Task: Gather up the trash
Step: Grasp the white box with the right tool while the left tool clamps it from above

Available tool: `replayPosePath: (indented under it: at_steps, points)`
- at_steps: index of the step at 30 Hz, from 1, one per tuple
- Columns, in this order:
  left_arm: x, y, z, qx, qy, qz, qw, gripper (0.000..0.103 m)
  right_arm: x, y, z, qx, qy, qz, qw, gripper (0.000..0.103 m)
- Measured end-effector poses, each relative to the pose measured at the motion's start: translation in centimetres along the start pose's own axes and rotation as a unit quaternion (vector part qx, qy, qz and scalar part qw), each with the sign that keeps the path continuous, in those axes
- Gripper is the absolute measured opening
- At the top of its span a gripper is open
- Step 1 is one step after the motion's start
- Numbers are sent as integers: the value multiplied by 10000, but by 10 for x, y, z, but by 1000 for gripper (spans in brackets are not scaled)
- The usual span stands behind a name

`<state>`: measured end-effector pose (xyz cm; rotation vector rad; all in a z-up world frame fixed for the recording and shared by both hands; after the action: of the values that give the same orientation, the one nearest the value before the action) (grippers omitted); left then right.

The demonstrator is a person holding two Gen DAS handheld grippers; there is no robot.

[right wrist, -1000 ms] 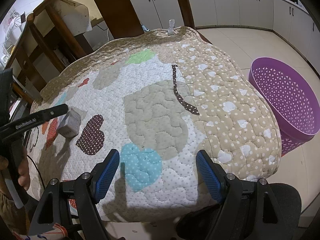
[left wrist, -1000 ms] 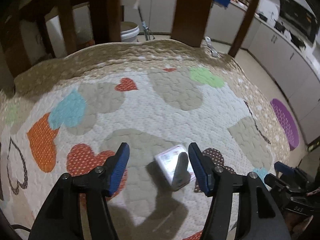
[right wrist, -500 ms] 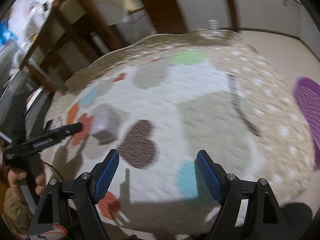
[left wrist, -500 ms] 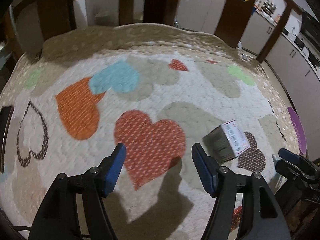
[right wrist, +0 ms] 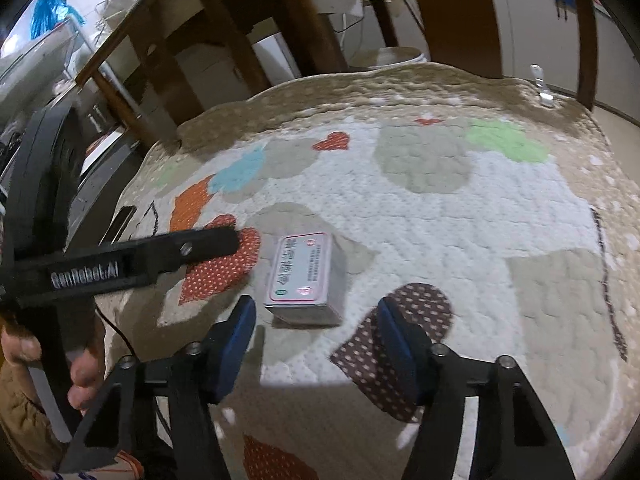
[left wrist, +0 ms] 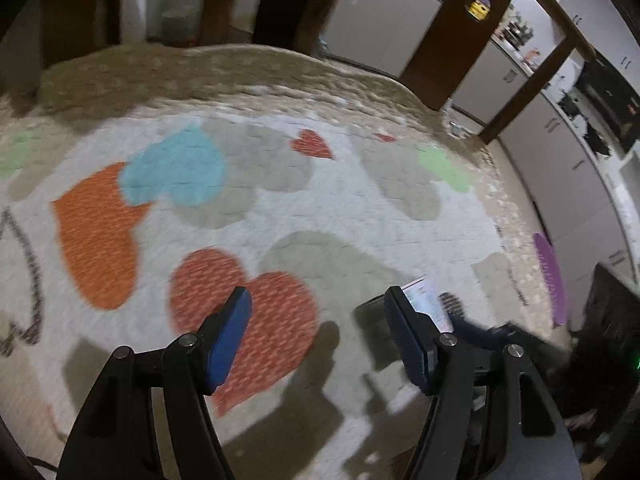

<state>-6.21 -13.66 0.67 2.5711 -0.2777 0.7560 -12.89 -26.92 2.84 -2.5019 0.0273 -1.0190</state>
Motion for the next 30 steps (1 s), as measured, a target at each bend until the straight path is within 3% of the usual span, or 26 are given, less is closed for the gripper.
replayPosePath:
  at_steps: [2, 4, 7, 11, 12, 17, 21, 30]
  points:
    - [3, 8, 13, -288, -196, -44, 9994, 67, -2, -2, 4, 37, 24, -5, 10000, 60]
    - [3, 13, 22, -456, -328, -64, 9984, 67, -3, -3, 7, 50, 43, 2, 10000, 49]
    - [4, 20, 33, -700, -457, -123, 9964, 66, -4, -1, 11, 11, 82, -9, 10000, 45]
    - [5, 28, 36, -1225, -614, -359, 9899, 40, -3, 0, 7, -11, 175, -12, 9998, 42]
    - [5, 30, 37, -1305, -651, -397, 9885, 38, -2, 1, 6, -6, 192, -8, 9998, 42]
    - [4, 34, 37, -1294, -661, -390, 9886, 38, 0, 3, 4, -5, 216, -2, 9998, 39]
    - [11, 29, 40, -1115, -549, -471, 9911, 46, -2, 4, 1, -38, 225, -73, 9997, 38]
    - [6, 34, 52, -1564, -829, -658, 9820, 45, -3, 6, 4, -101, 227, -88, 9997, 41]
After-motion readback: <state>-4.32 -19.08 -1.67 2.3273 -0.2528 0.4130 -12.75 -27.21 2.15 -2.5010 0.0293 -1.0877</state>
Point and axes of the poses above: each gripper's, at about its wrist camera, not at the fingertips, and z roughly the way its jaws point, y to its right, x to its top, the point moved 6 cm from there along z, roughly the way its jaws point, and after that the axes turned 9 degrees about y, right-handed, at the moved point
